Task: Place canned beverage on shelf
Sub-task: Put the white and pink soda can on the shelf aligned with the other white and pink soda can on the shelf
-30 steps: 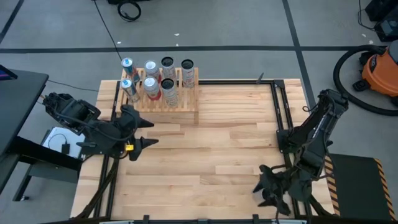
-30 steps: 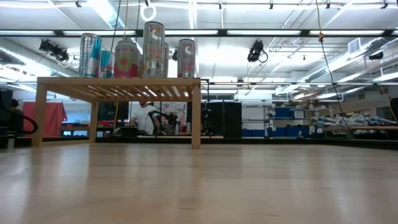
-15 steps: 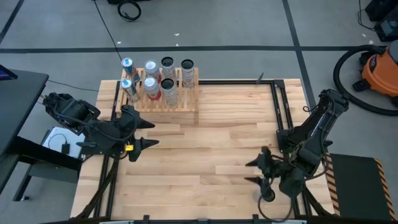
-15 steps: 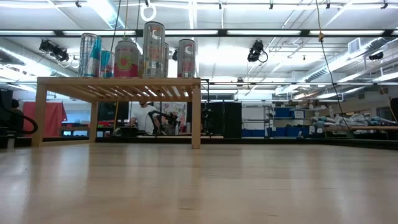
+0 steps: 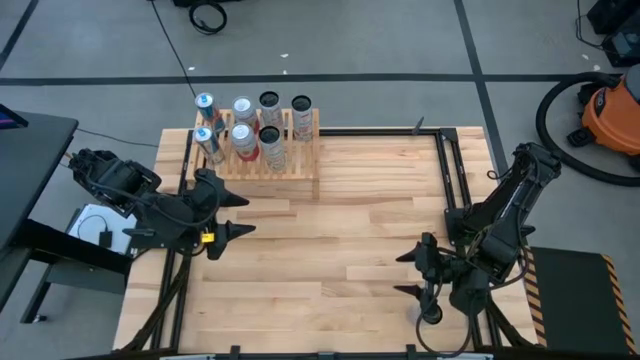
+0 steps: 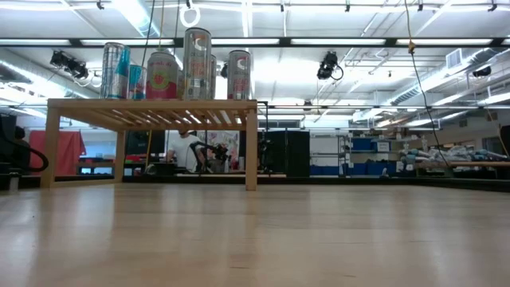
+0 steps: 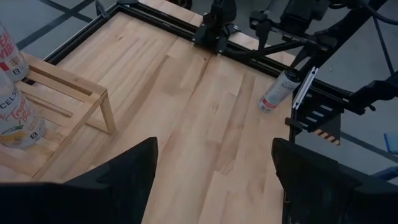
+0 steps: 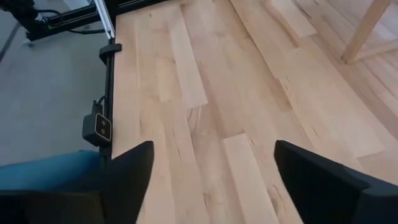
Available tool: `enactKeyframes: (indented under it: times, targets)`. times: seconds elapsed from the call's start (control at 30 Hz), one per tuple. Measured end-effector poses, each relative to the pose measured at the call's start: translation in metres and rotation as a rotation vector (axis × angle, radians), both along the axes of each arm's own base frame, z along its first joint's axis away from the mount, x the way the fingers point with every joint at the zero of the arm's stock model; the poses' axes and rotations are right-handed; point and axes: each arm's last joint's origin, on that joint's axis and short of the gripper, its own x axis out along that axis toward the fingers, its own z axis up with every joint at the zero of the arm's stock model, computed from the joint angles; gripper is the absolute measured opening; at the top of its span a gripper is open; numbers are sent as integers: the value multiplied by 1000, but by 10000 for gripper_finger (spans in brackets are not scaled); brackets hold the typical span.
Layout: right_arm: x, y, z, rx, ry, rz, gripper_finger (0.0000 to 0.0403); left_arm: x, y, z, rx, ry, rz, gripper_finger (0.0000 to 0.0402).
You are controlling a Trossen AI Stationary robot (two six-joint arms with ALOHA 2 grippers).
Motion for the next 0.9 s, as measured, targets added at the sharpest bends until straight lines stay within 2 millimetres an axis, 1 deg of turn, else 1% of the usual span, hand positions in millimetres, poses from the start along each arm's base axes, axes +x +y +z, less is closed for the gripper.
enactKeyframes:
  times: [0.13, 0.2, 0.47, 0.6, 0.7, 0.8, 0.9]
  targets:
    - [0, 0, 0, -8, -2, 4, 387, 0, 0, 0, 0, 0, 0, 316]
    - [1, 1, 0, -6, -5, 4, 396, 0, 0, 0, 0, 0, 0, 316]
    - [7, -2, -2, -24, 38, 47, 364, 0, 0, 0, -2, -3, 0, 316]
    - [11, -5, -3, 14, 67, 41, 360, 0, 0, 1, -6, -9, 0, 316]
    - [12, -5, -4, 30, 104, 85, 360, 1, 0, 1, -8, -13, 0, 316]
    - [12, -2, -4, 101, 156, 155, 359, 1, 0, 1, -9, -13, 0, 316]
    - [7, 2, -3, 189, 235, 221, 359, 1, 0, 1, -8, -13, 0, 316]
